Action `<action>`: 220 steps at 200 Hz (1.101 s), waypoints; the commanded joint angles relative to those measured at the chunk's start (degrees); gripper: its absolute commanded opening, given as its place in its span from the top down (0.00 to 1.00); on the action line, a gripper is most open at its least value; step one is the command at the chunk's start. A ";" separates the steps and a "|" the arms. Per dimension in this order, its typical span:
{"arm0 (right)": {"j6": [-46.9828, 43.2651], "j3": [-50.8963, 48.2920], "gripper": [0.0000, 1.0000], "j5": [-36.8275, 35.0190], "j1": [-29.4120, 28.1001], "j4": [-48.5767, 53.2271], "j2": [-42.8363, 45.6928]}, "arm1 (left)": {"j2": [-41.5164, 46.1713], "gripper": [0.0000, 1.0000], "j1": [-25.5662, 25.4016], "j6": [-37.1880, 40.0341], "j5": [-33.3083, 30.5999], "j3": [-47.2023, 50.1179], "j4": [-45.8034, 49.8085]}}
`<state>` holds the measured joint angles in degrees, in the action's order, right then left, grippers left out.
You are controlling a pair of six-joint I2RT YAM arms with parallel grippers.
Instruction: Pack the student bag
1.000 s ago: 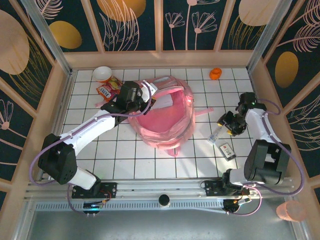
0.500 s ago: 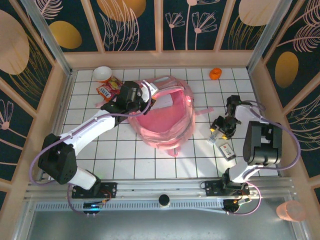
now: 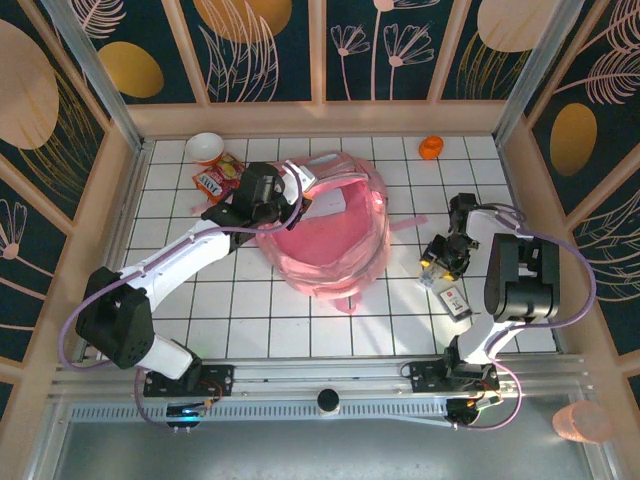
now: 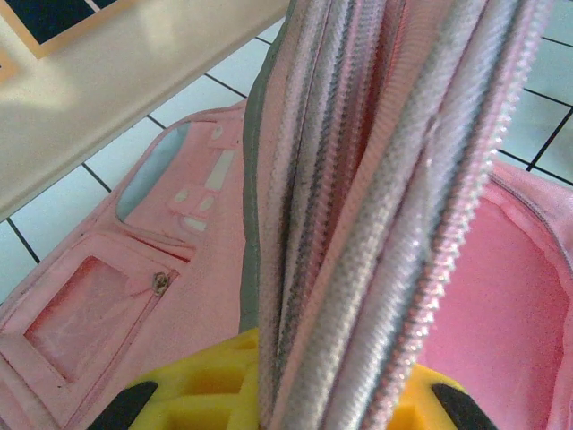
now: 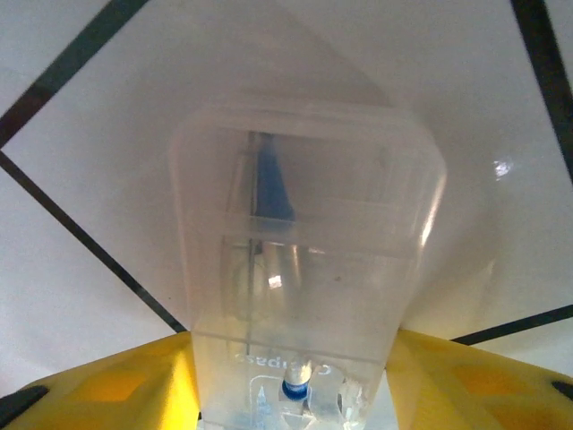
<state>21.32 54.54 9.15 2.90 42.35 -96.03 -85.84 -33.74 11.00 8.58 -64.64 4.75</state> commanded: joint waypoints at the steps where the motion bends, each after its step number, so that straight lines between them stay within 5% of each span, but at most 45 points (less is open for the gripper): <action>1: -0.97 -1.75 0.49 -1.02 -0.45 -3.34 -2.48 | 1.90 1.00 0.18 -2.59 2.23 -0.57 -4.75; 49: -1.37 -1.58 0.54 -2.38 -1.03 -4.97 4.58 | 2.26 1.00 0.18 -3.17 1.97 -0.49 -5.02; 149: -10.12 -3.21 0.59 13.78 -7.48 -26.30 37.14 | 3.40 1.00 0.23 -8.37 3.11 -0.03 -9.51; 185: -21.83 -5.76 0.59 17.87 -16.07 -31.40 43.09 | 2.89 1.00 0.23 -10.49 3.28 -1.22 -11.76; 220: -42.80 -5.02 0.64 14.80 -27.00 -27.07 41.39 | 2.65 1.00 0.22 -10.18 3.36 -2.57 -11.79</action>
<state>-4.03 49.76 24.71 -18.41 14.79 -53.32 -85.43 -33.63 3.60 8.82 -63.51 2.15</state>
